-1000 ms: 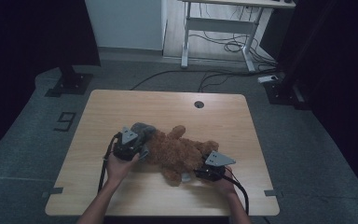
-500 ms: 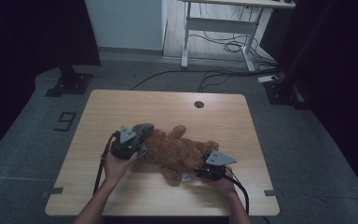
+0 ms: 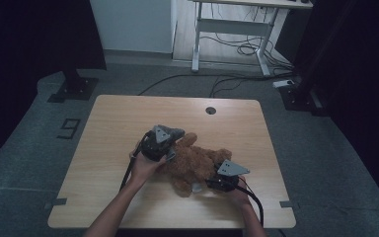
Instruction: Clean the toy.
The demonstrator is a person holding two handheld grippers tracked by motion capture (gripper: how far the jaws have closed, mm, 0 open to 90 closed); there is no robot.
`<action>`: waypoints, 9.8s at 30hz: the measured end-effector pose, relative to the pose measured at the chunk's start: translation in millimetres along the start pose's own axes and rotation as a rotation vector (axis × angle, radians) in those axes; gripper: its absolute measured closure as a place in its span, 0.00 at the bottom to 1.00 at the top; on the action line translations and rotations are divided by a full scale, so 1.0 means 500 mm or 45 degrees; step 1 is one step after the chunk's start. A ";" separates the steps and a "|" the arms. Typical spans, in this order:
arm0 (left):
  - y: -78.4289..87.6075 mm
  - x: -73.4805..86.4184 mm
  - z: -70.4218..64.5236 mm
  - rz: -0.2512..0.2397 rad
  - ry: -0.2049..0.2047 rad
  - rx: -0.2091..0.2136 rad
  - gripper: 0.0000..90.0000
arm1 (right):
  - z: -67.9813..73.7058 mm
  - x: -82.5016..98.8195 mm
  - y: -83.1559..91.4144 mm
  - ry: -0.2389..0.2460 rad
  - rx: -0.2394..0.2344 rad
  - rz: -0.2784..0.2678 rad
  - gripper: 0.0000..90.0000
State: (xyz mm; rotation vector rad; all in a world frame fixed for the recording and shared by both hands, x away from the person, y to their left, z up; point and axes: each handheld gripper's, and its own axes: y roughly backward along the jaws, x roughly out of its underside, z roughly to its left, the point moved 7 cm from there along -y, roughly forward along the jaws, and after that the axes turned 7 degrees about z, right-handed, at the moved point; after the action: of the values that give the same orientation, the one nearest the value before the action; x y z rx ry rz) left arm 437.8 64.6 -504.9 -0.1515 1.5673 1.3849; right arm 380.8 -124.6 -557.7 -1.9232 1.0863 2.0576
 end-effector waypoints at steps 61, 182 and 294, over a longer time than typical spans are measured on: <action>0.087 0.123 -0.050 -0.228 0.106 0.118 0.90 | 0.021 -0.009 0.002 -0.373 -0.099 0.280 0.37; 0.110 0.022 -0.007 -0.101 0.068 0.108 0.88 | 0.027 0.012 0.019 -0.214 -0.062 0.093 0.59; 0.103 0.104 -0.035 -0.115 0.110 0.223 0.89 | -0.058 -0.129 0.088 -0.309 0.132 0.018 0.19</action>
State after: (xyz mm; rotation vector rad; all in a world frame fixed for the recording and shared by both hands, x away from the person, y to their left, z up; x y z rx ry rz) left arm 368.7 93.3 -510.0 -0.1754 1.7247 1.1789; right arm 392.7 -149.3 -479.3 -1.5741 1.1264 2.1271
